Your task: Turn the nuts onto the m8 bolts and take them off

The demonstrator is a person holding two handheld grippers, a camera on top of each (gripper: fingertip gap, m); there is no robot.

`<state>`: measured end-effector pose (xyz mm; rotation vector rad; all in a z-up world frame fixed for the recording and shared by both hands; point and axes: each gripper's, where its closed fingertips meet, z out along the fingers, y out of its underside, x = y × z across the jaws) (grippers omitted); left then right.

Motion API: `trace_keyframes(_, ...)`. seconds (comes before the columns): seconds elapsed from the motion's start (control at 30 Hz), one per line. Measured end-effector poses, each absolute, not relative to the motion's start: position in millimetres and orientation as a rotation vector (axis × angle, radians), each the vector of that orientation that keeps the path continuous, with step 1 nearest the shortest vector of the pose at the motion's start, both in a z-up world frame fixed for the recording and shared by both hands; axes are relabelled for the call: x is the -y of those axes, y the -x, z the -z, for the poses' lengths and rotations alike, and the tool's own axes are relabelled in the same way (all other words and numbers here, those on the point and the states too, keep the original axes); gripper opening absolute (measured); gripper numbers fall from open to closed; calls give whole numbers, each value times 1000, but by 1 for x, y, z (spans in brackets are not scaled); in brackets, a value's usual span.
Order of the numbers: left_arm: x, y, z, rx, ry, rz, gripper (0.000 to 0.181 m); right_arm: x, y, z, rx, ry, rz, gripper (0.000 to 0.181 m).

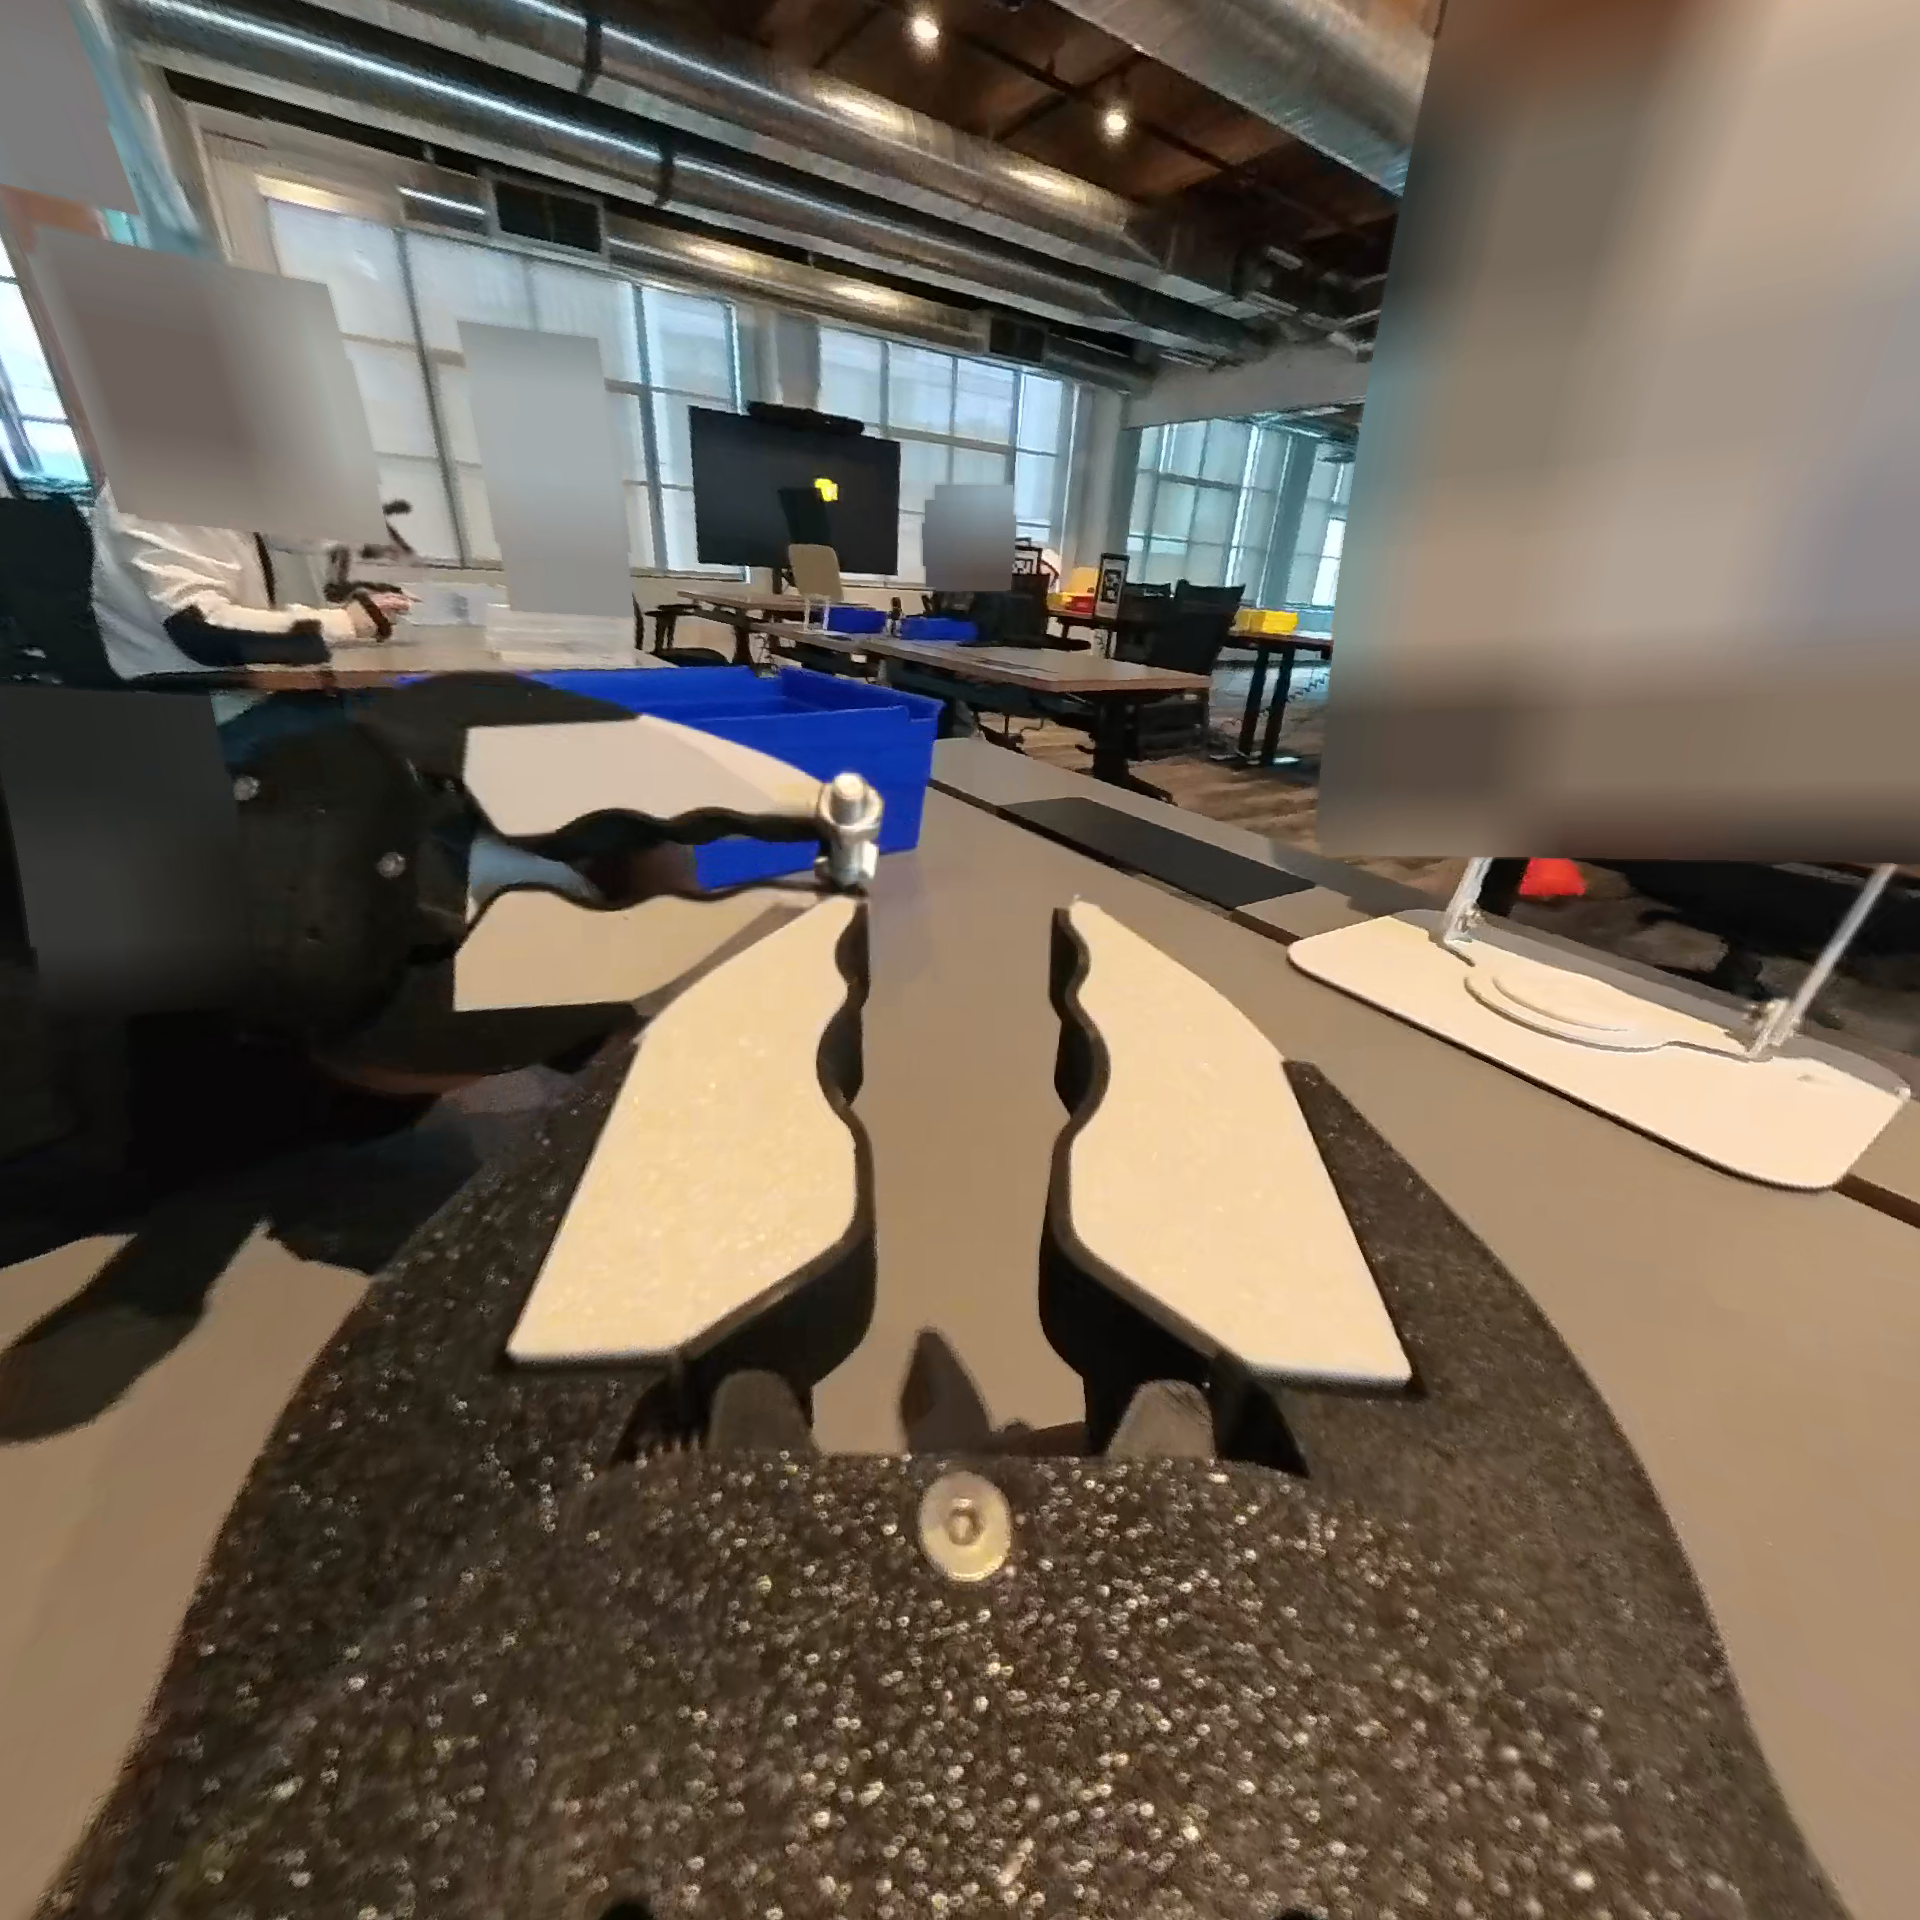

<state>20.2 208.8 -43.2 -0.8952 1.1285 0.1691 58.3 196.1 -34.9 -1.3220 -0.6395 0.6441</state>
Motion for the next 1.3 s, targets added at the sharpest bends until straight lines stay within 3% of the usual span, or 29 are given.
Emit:
trace_keyframes(0.73,-197,-34,53,-1307,697,-352,13,-188,-58,41,771,1449,-730,50)
trace_keyframes(1.3,-189,-44,65,-1412,586,-476,13,-177,-51,55,914,1493,-756,48)
